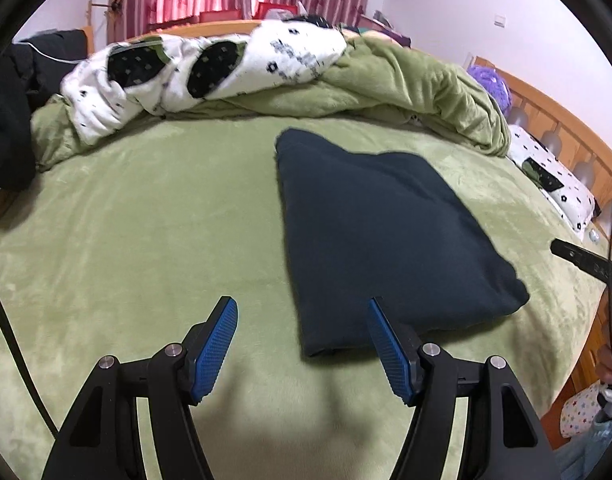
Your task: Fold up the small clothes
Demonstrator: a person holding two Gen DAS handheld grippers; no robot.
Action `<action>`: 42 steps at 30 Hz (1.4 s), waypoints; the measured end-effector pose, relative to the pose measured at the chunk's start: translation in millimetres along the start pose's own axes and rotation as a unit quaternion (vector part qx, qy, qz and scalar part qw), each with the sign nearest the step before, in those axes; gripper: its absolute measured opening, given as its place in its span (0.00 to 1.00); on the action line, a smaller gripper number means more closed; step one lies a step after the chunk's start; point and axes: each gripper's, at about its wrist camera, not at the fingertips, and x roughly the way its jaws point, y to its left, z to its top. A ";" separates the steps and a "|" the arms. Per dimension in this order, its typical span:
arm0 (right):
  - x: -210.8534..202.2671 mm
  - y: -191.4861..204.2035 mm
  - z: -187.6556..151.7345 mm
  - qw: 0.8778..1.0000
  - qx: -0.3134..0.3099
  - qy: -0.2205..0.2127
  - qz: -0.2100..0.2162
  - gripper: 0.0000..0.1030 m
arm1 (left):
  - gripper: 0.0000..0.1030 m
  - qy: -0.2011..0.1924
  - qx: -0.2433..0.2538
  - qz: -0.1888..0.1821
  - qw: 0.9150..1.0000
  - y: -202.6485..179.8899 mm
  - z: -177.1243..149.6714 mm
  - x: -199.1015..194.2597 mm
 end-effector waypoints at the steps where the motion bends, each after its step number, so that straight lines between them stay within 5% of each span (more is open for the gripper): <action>1: -9.5 2.7 -0.3 1.000 -0.001 -0.006 0.000 0.36 | 0.63 -0.005 -0.001 0.001 1.000 -0.9 2.1 -10.2; 5: -52.9 16.3 -4.8 0.999 -0.004 -0.037 0.007 0.49 | 0.74 -0.034 -0.004 0.032 0.999 -5.2 7.3 -48.1; 13: -98.7 46.4 -29.3 0.999 -0.018 -0.022 0.037 0.49 | 0.83 -0.061 0.014 0.047 0.997 -16.0 1.6 -100.4; 20: -131.1 56.7 -49.6 0.998 -0.021 -0.048 0.027 0.78 | 0.84 -0.072 0.012 0.049 0.996 -19.7 -11.1 -124.9; 42: -157.4 82.7 -66.7 0.998 -0.030 -0.050 0.010 0.82 | 0.84 -0.073 0.010 0.049 0.996 -11.6 -30.9 -149.3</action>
